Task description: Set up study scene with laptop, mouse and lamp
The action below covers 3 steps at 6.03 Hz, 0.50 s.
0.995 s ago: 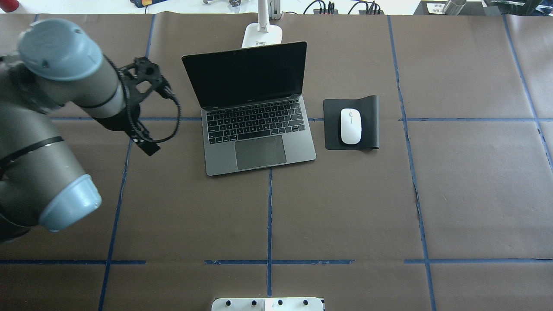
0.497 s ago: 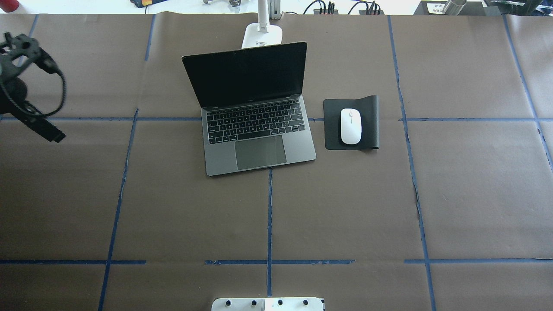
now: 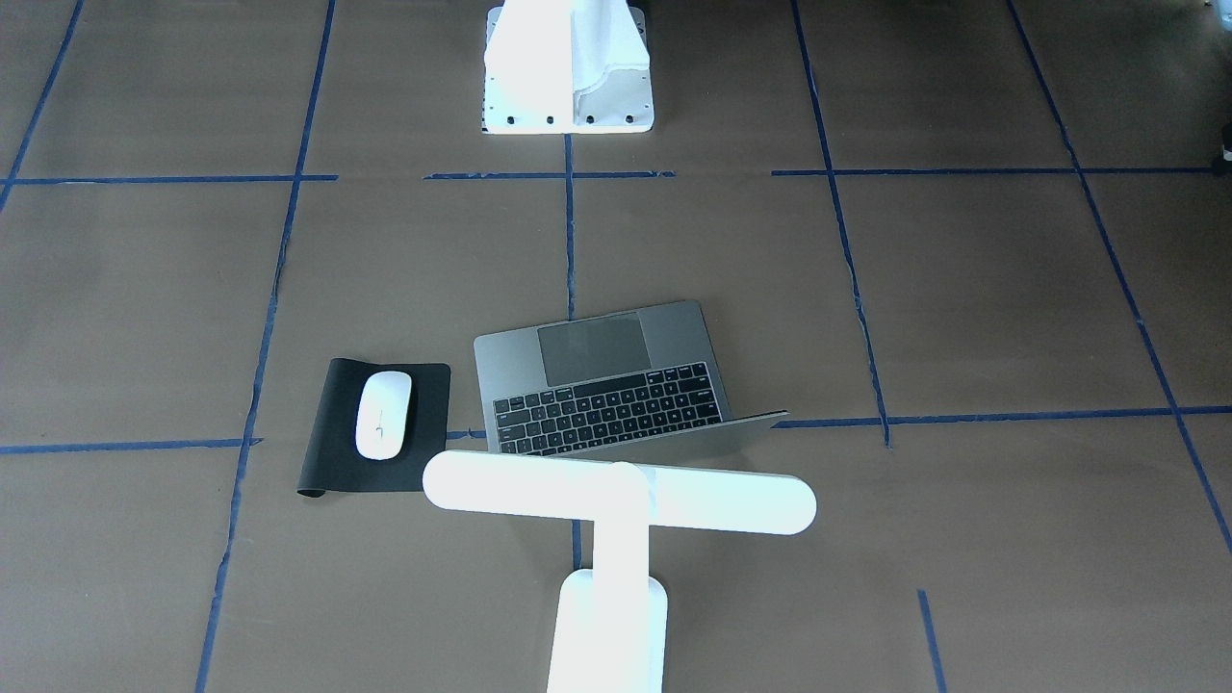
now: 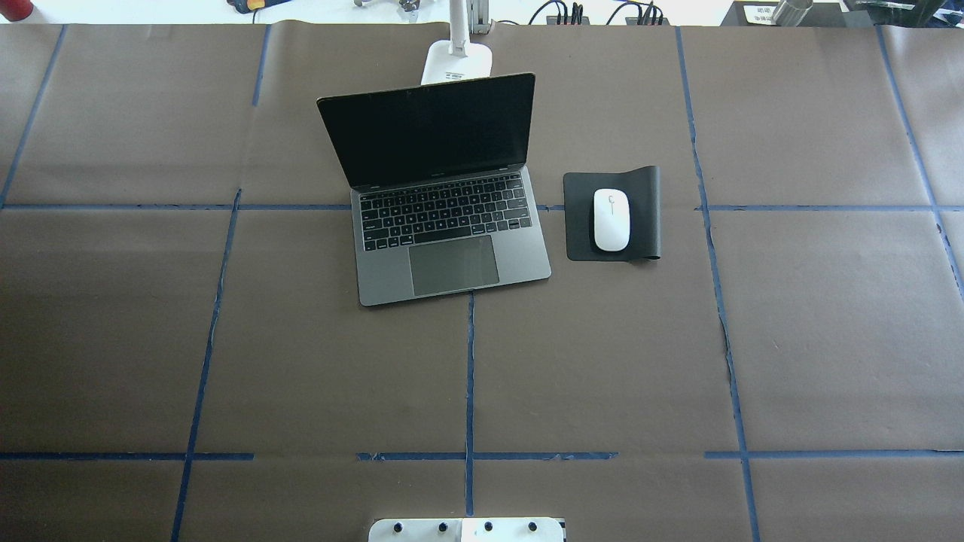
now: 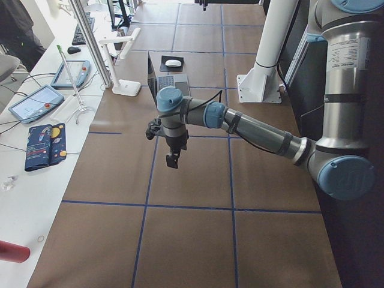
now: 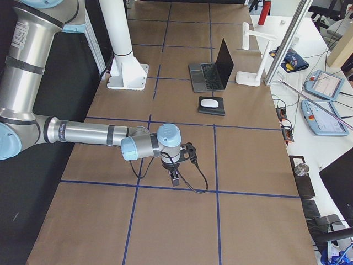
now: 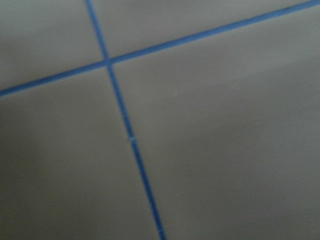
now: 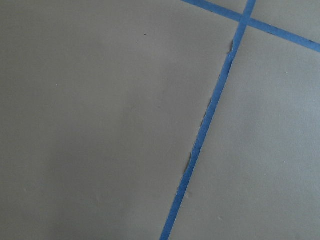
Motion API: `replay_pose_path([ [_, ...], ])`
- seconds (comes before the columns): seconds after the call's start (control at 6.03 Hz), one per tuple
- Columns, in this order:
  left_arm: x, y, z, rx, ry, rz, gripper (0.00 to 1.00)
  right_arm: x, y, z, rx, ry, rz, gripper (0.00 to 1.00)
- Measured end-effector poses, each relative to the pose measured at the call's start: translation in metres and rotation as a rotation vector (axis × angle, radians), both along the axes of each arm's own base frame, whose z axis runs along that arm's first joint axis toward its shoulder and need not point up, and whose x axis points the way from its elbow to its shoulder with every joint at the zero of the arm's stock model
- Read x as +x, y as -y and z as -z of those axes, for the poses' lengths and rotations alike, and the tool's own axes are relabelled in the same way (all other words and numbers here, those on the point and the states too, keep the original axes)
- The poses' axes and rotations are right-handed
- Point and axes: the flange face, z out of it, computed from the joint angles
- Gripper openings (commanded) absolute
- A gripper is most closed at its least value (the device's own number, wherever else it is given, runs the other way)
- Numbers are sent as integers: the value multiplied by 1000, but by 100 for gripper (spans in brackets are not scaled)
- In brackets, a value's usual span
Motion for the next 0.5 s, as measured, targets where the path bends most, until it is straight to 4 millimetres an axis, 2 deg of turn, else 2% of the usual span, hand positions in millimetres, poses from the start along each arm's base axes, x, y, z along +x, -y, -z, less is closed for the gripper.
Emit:
replay_pose_path([
  [0.17,-9,-14,-19,-23,3,9,100,5,-1,-3,-2,-4,-10,100],
  [0.5,-13,-19,-43,-56,7,14,100,14,-6,-11,-10,-9,-21,100],
])
